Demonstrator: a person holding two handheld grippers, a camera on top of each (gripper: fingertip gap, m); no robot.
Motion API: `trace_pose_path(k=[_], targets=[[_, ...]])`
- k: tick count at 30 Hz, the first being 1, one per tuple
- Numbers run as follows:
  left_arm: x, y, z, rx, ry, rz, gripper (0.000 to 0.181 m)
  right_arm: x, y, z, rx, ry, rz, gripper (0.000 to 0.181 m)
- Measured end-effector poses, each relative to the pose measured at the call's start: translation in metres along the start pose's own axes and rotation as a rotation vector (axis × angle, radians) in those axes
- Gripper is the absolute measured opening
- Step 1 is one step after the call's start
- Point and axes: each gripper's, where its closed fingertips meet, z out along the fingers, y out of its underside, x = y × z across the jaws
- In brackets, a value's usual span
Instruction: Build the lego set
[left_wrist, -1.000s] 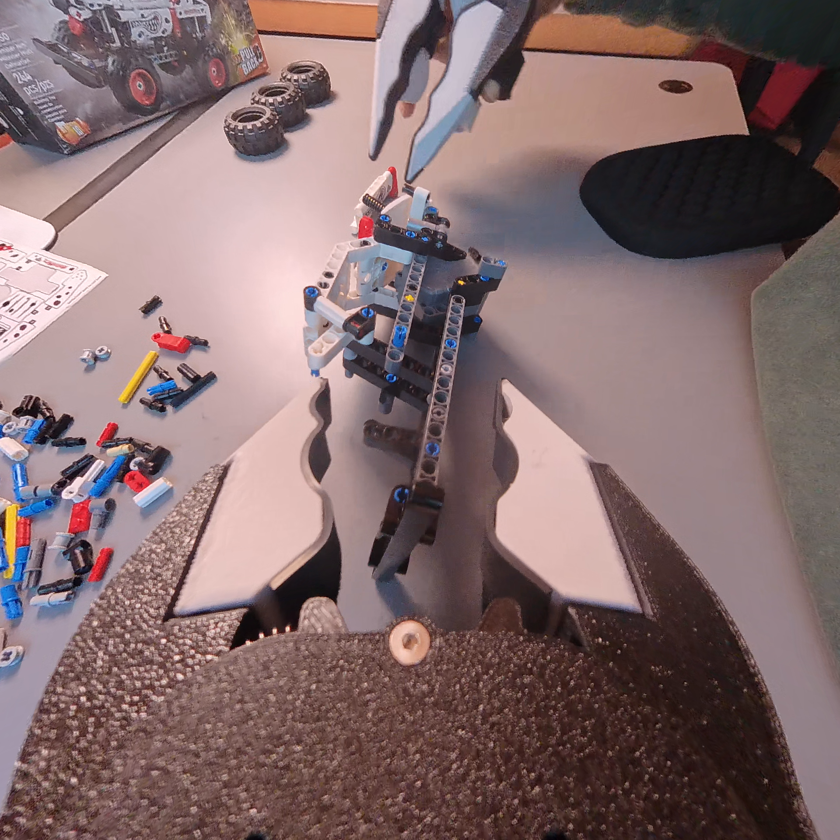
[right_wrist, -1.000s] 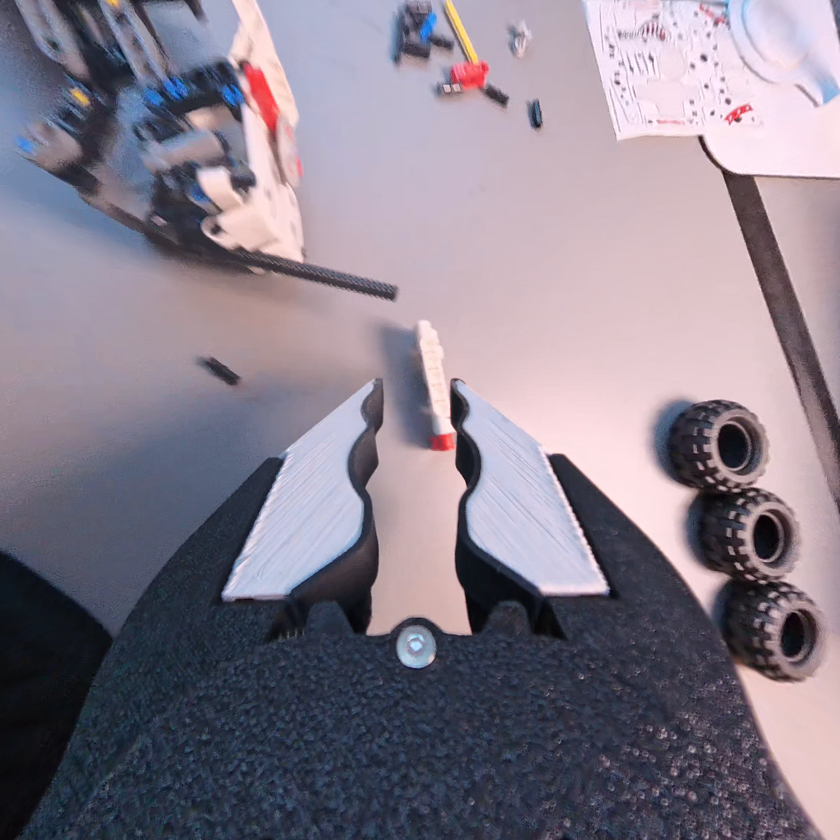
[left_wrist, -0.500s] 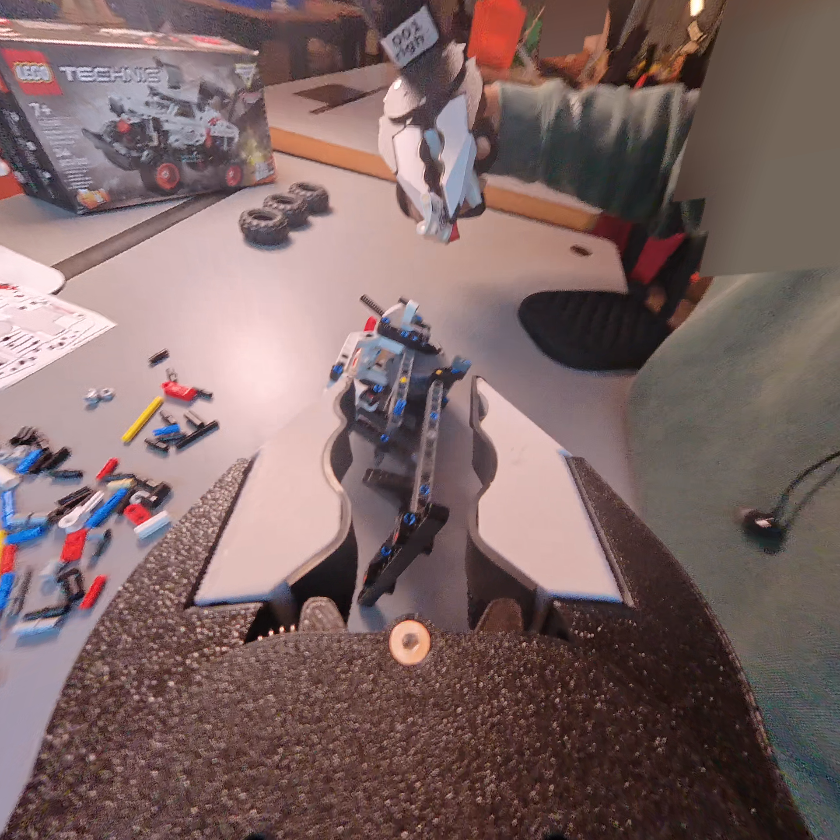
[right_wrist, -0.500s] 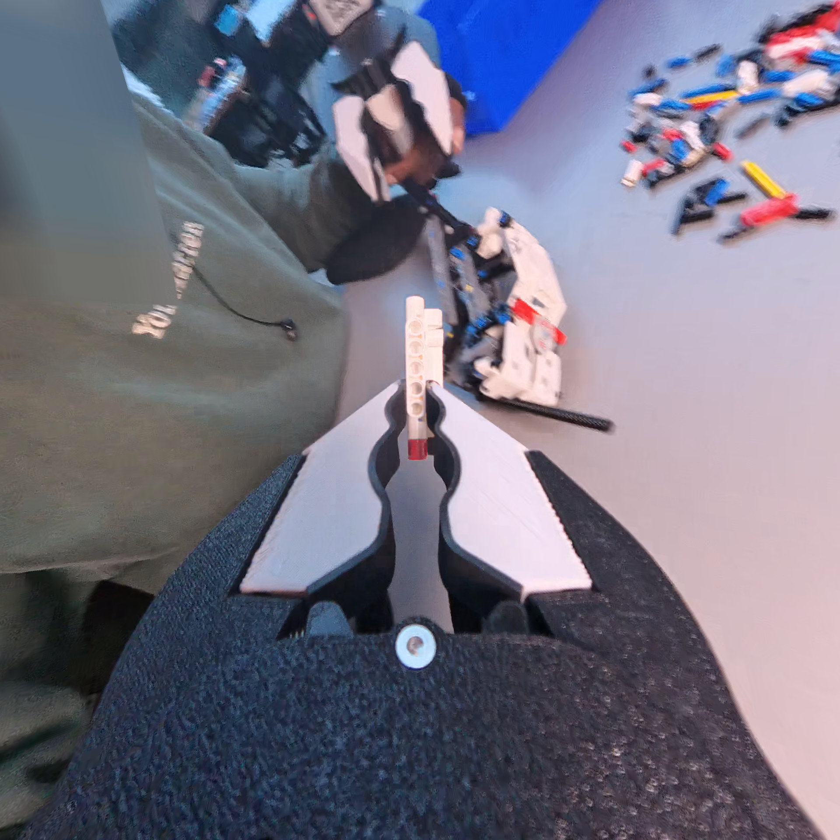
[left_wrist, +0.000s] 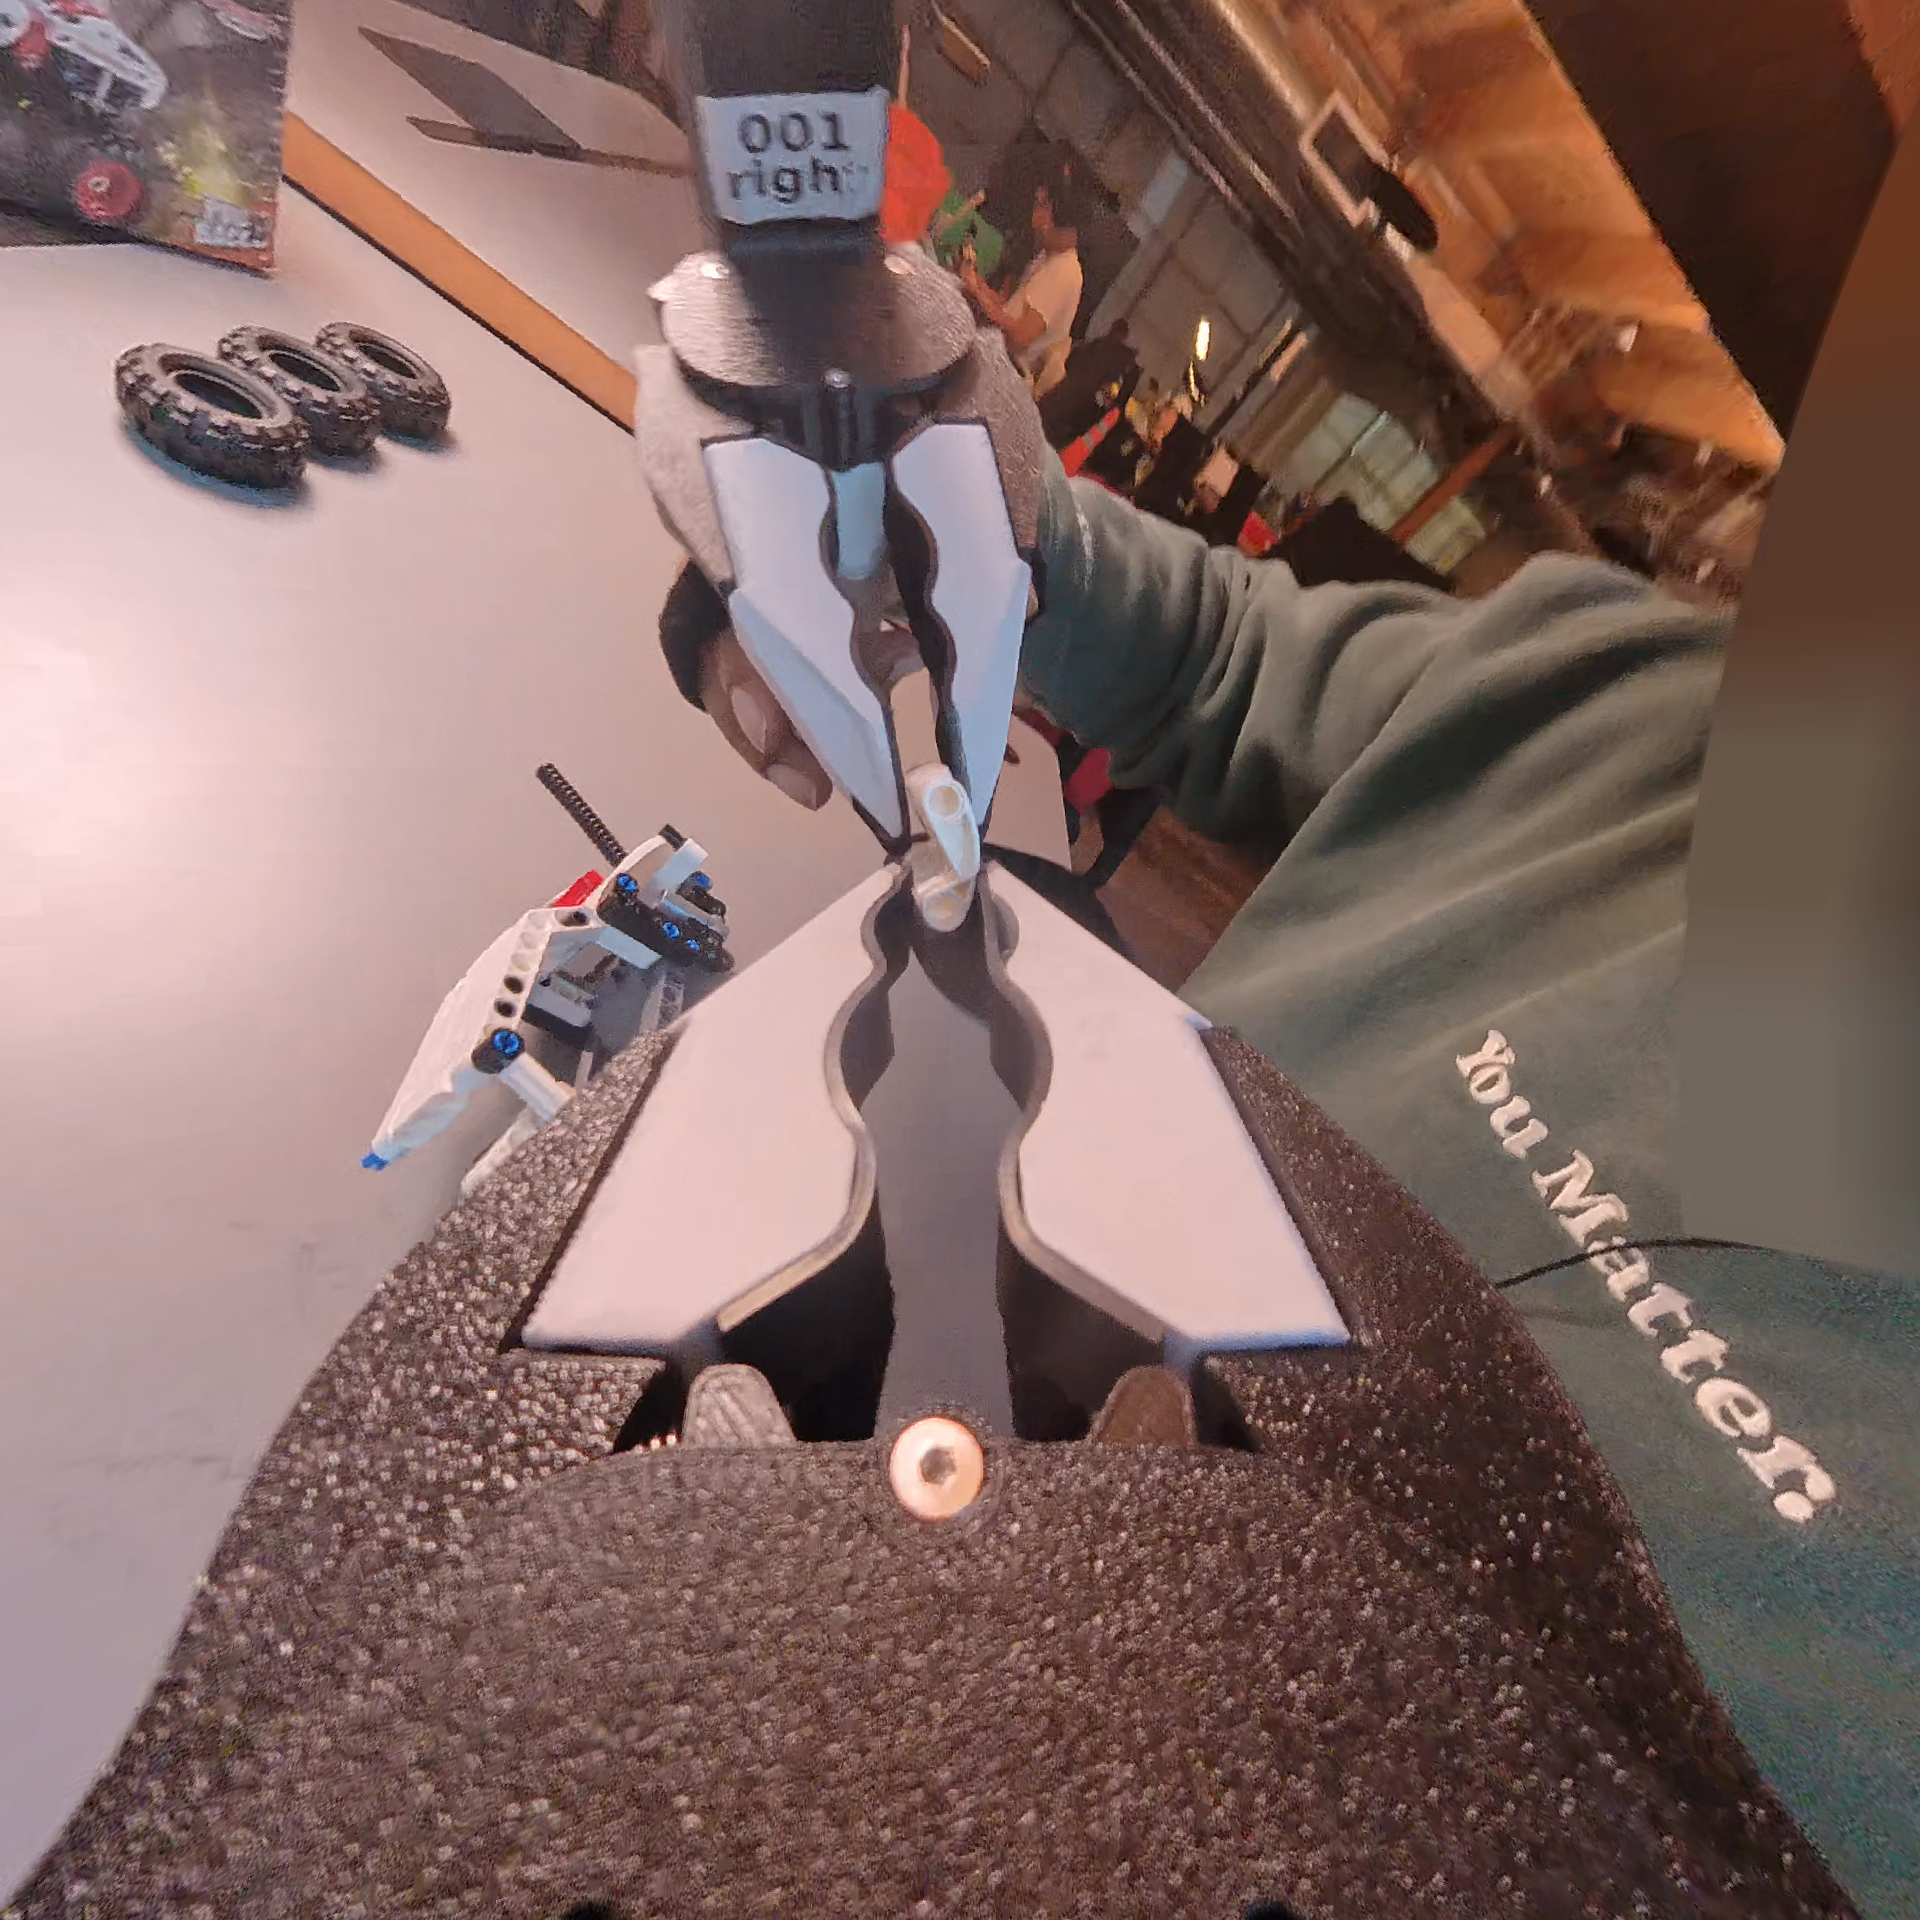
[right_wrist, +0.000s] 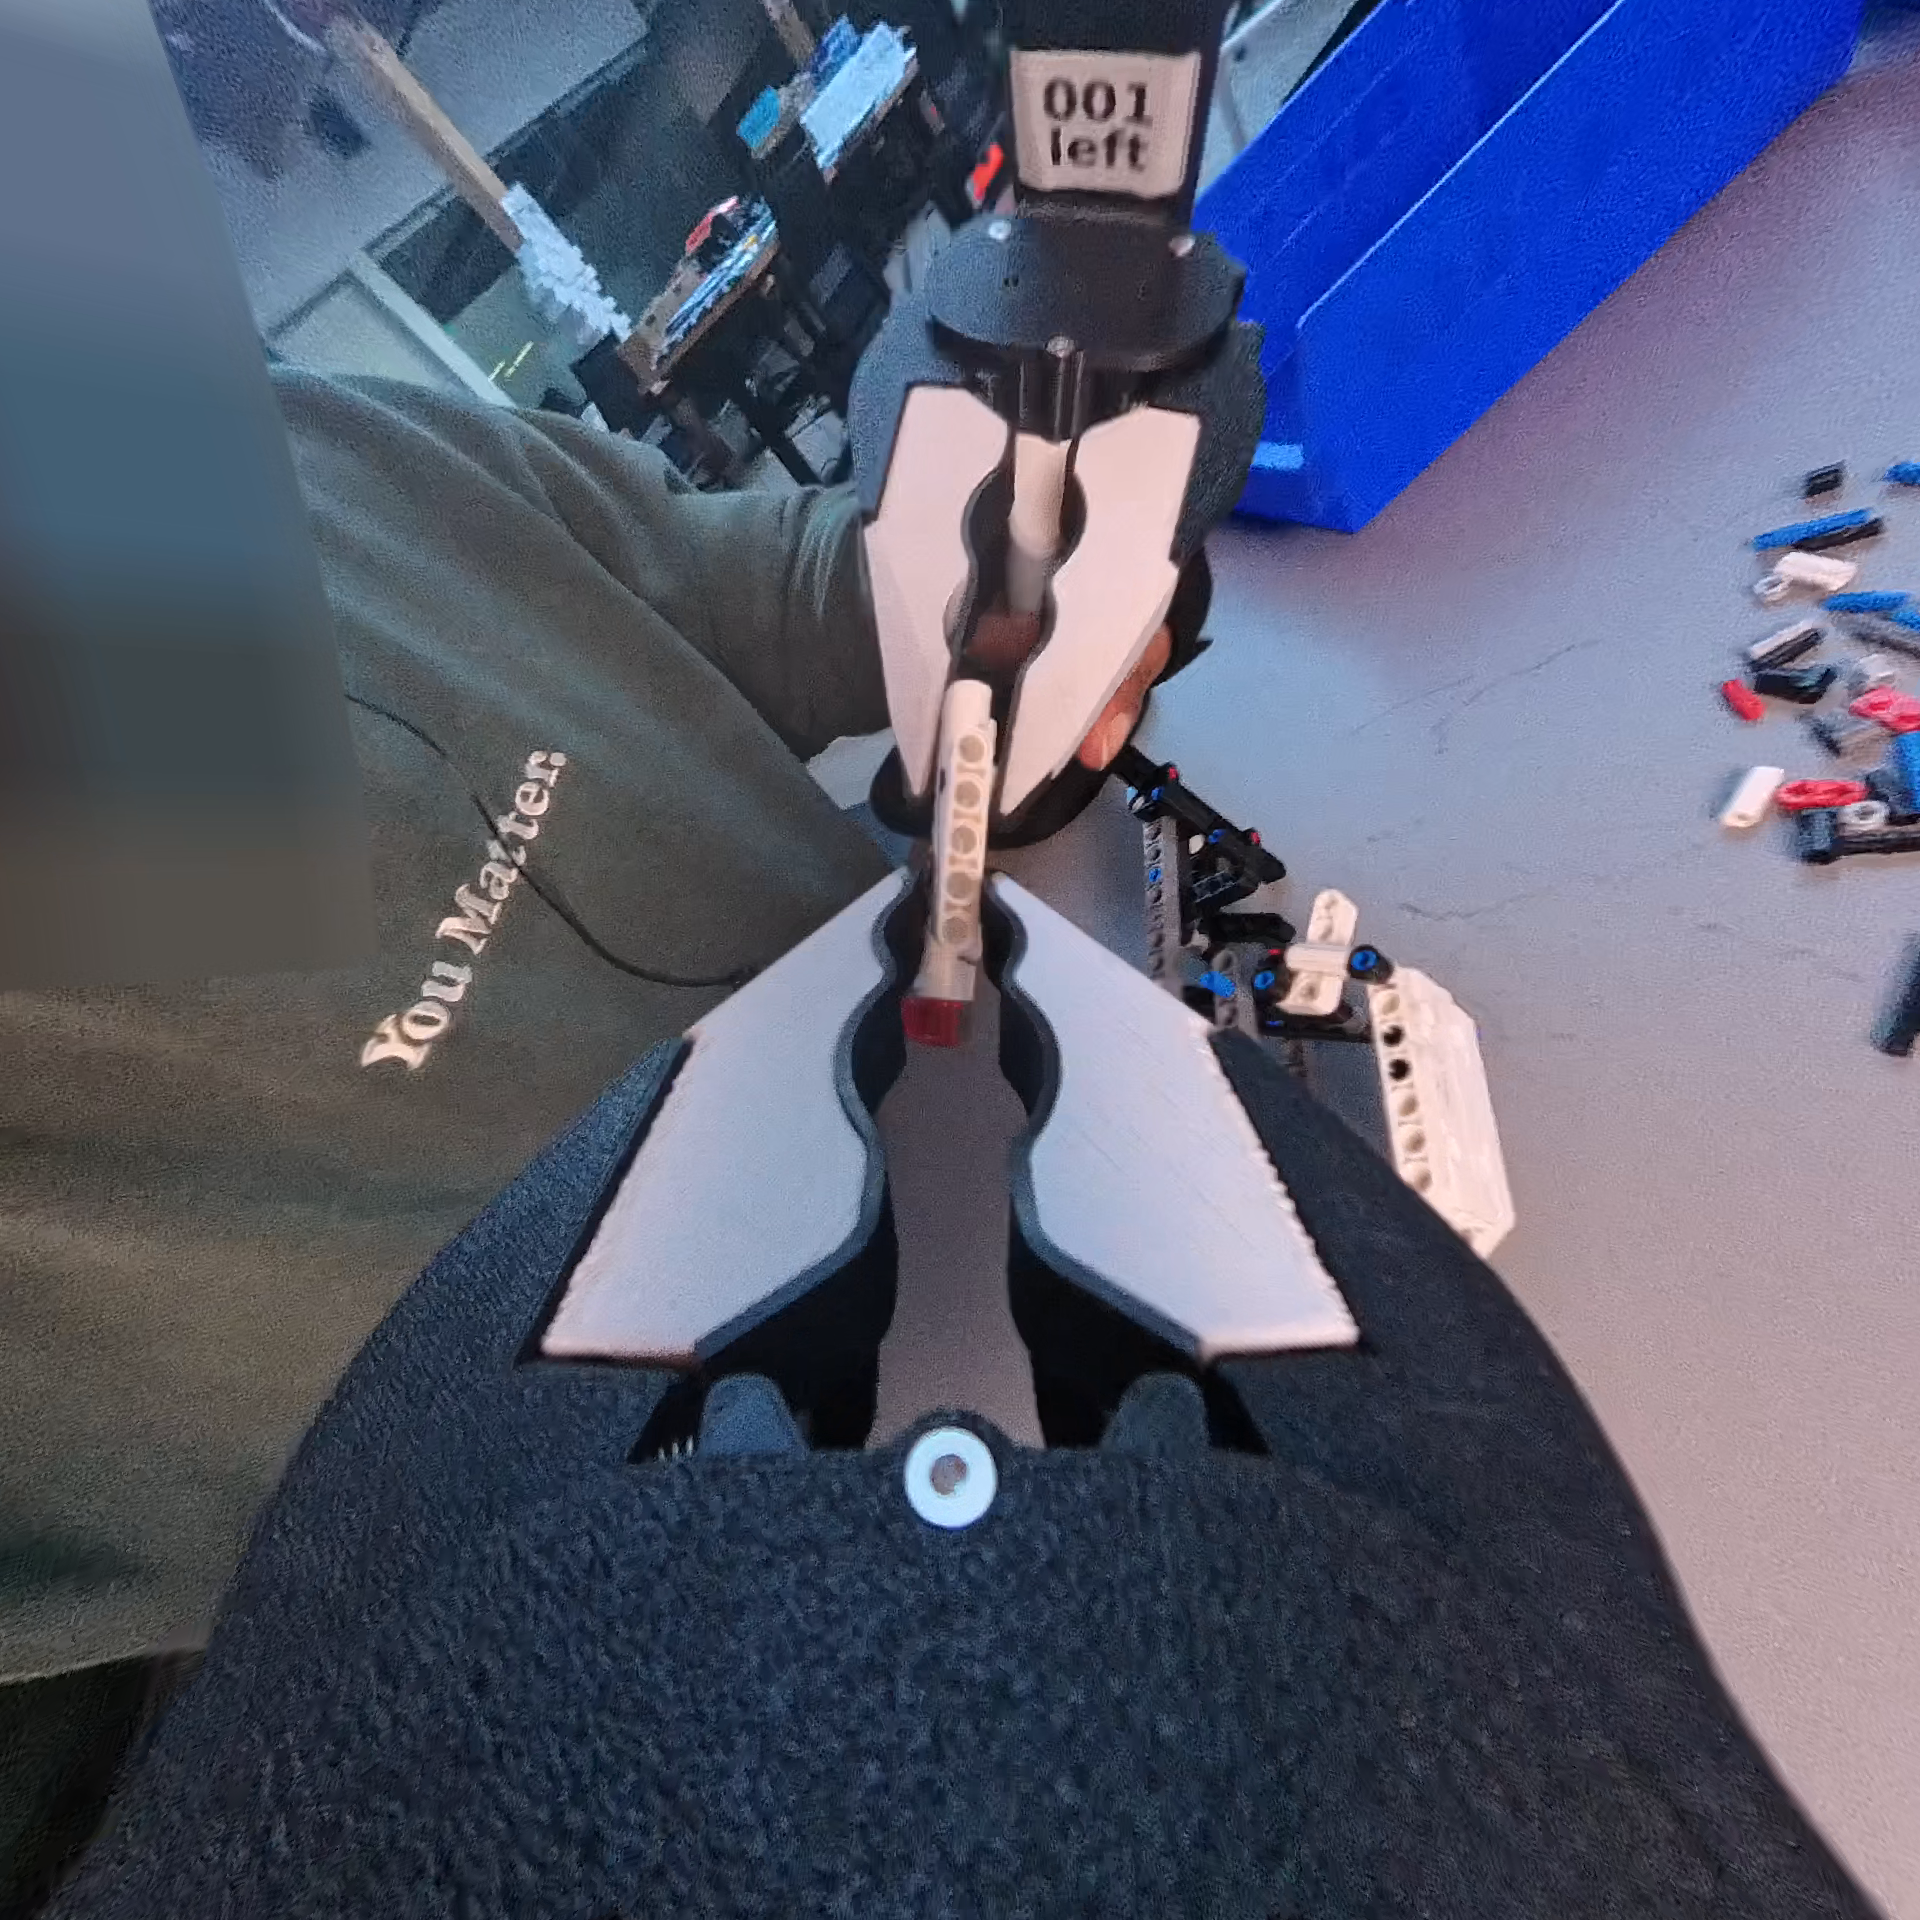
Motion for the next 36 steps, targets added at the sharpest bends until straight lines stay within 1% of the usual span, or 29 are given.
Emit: trace_pose_path(k=[2,3,5,7,9,11,12,15,18,20,21,24,25,28,30,33,36], targets=[[-0.01,-0.002,-0.006,0.064,-0.015,-0.088,0.01,0.015,-0.01,-0.005,0.061,0.146,-0.119,0.013],[-0.015,-0.003,-0.01,0.094,-0.024,-0.129,0.01,0.021,-0.013,-0.008,0.075,0.241,-0.204,0.013],[-0.023,-0.003,-0.017,0.148,-0.033,-0.199,0.01,0.025,-0.016,-0.013,0.075,0.417,-0.378,0.021],[-0.03,-0.001,-0.022,0.169,-0.053,-0.23,0.01,0.026,-0.013,-0.012,0.019,0.558,-0.521,0.029],[-0.032,0.001,-0.023,0.174,-0.049,-0.245,0.01,0.029,-0.005,-0.006,-0.081,0.677,-0.652,0.041],[-0.032,0.003,-0.021,0.171,-0.045,-0.253,0.01,0.035,0.001,0.0,-0.178,0.772,-0.747,0.047],[-0.032,0.004,-0.019,0.169,-0.043,-0.255,0.01,0.037,0.002,0.003,-0.206,0.803,-0.785,0.047],[-0.032,0.007,-0.014,0.166,-0.036,-0.263,0.01,0.044,0.0,0.004,-0.261,0.871,-0.833,0.029],[-0.032,0.011,-0.013,0.165,-0.035,-0.257,0.011,0.043,0.003,0.006,-0.267,0.826,-0.802,0.028],[-0.031,0.017,-0.012,0.122,-0.058,-0.19,0.013,0.044,0.009,0.006,-0.272,0.786,-0.782,0.028],[-0.031,0.019,-0.013,0.097,-0.079,-0.143,0.024,0.047,0.013,0.004,-0.281,0.778,-0.775,0.028],[-0.039,0.023,-0.026,0.053,-0.197,0.011,0.046,0.059,0.034,-0.002,-0.327,0.759,-0.733,0.028],[-0.044,0.026,-0.029,0.026,-0.236,0.053,0.048,0.063,0.042,-0.001,-0.353,0.757,-0.729,0.028],[-0.053,0.037,-0.033,-0.048,-0.294,0.141,0.037,0.071,0.058,0.008,-0.419,0.748,-0.765,0.028],[-0.056,0.041,-0.03,-0.077,-0.287,0.136,0.032,0.071,0.062,0.014,-0.429,0.72,-0.769,0.028],[-0.057,0.043,-0.023,-0.103,-0.249,0.103,0.027,0.075,0.063,0.015,-0.451,0.726,-0.784,0.028],[-0.062,0.045,-0.019,-0.136,-0.259,0.106,0.027,0.075,0.063,0.015,-0.43,0.708,-0.764,0.028]])
